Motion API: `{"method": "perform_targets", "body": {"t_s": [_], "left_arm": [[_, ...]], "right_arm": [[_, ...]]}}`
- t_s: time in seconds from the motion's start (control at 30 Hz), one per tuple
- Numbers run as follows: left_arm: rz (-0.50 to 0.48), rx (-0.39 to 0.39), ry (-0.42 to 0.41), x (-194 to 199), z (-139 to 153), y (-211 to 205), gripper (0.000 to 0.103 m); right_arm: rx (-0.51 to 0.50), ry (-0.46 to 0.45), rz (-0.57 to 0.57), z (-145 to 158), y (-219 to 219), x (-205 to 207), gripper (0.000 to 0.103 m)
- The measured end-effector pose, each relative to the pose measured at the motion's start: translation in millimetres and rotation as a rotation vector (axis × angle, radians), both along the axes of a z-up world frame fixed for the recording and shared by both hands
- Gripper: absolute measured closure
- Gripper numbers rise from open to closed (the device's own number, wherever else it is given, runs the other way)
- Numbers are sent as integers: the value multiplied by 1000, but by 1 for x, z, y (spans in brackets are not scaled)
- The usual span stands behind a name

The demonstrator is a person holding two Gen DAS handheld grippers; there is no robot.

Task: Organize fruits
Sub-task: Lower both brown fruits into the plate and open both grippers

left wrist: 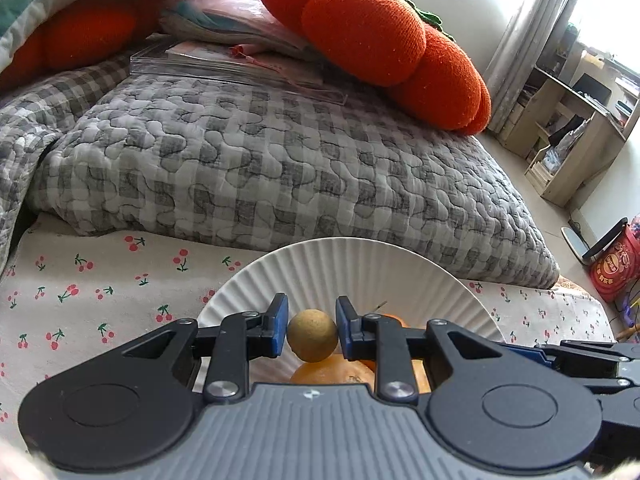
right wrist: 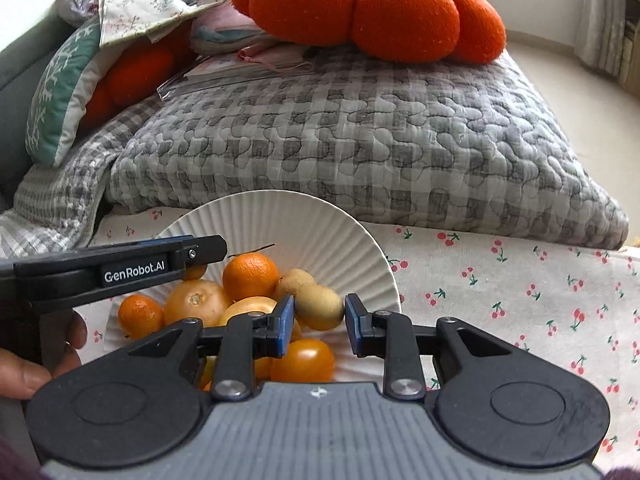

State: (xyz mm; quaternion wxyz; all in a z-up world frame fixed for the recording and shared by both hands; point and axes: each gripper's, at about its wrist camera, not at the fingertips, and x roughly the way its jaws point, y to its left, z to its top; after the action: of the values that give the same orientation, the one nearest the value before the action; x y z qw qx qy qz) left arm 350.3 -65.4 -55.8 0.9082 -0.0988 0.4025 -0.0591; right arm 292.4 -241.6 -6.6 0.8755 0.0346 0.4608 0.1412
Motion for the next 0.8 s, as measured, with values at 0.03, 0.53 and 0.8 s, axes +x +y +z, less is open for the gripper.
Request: {"method": "perform_targets", "body": {"t_s": [0.03, 0.53, 0.8], "left_arm": [[0, 1, 1, 0, 0, 0, 80], [0, -9, -20, -6, 10, 8, 78], [-26, 127, -69, -18, 38, 0, 68]], "right_arm": [[1, -1, -4, 0, 0, -1, 76], [-27, -40, -6, 18, -1, -5, 75], [-28, -102, 13, 42, 1, -12, 74]]}}
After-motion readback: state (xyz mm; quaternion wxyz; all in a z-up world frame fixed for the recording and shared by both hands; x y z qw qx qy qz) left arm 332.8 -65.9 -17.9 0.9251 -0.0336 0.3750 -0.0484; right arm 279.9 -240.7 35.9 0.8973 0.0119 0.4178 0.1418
